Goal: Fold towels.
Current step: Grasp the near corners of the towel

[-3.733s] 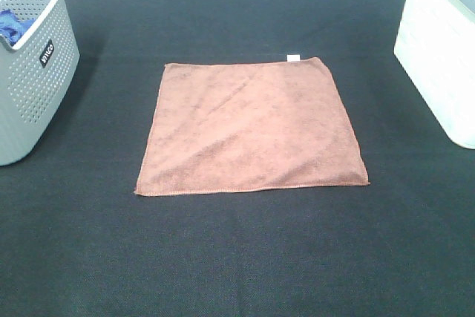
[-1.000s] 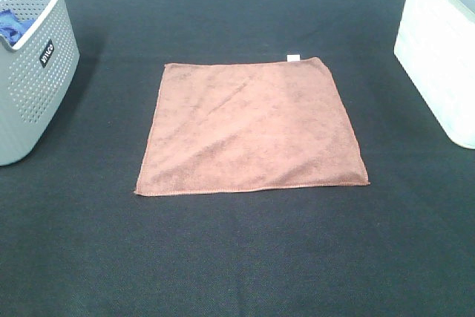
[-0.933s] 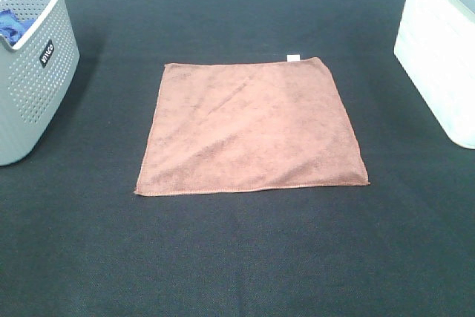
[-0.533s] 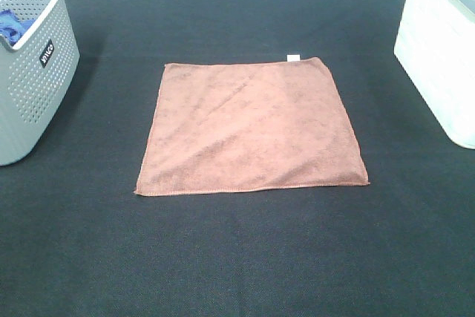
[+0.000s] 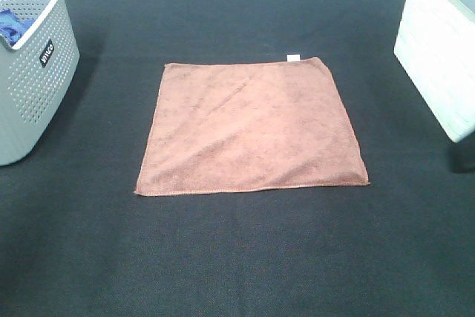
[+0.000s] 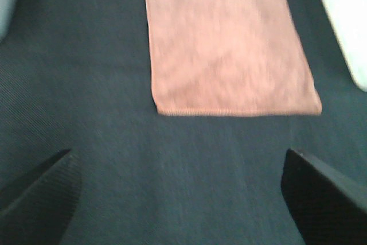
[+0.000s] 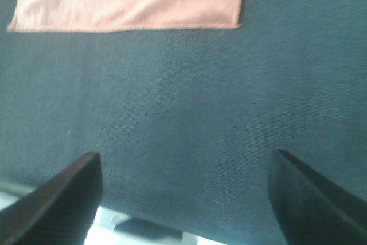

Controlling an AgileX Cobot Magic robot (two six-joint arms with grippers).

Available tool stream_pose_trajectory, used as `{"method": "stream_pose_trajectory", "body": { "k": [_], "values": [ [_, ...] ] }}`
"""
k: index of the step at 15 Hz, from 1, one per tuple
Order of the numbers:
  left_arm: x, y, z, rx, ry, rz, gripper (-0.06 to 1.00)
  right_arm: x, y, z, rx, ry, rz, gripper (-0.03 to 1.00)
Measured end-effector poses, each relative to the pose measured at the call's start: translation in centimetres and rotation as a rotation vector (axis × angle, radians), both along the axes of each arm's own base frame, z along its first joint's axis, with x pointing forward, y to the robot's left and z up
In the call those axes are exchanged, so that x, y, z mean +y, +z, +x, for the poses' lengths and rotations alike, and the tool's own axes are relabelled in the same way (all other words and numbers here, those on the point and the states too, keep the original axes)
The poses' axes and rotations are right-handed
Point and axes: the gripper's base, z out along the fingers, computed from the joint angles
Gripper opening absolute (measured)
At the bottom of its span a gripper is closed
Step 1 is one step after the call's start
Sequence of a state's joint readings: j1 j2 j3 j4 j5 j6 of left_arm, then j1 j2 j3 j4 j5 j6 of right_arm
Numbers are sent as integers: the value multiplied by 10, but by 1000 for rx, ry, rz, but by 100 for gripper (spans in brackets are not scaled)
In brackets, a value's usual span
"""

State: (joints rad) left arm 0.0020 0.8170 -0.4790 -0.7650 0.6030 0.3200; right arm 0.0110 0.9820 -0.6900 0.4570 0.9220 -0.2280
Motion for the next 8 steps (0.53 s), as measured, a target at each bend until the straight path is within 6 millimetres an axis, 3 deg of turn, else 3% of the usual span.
{"method": "stream_pose_trajectory", "body": {
  "k": [2,3,8],
  "values": [
    [-8,-33,34,142,-70,-62,89,5,-18,39,111,28,45,74],
    [-8,-33,34,142,-70,-62,89,5,-18,39,111,28,45,74],
    [-16,-98,82,257,-85,-194,89,10,-70,103,205,20,111,73]
  ]
}}
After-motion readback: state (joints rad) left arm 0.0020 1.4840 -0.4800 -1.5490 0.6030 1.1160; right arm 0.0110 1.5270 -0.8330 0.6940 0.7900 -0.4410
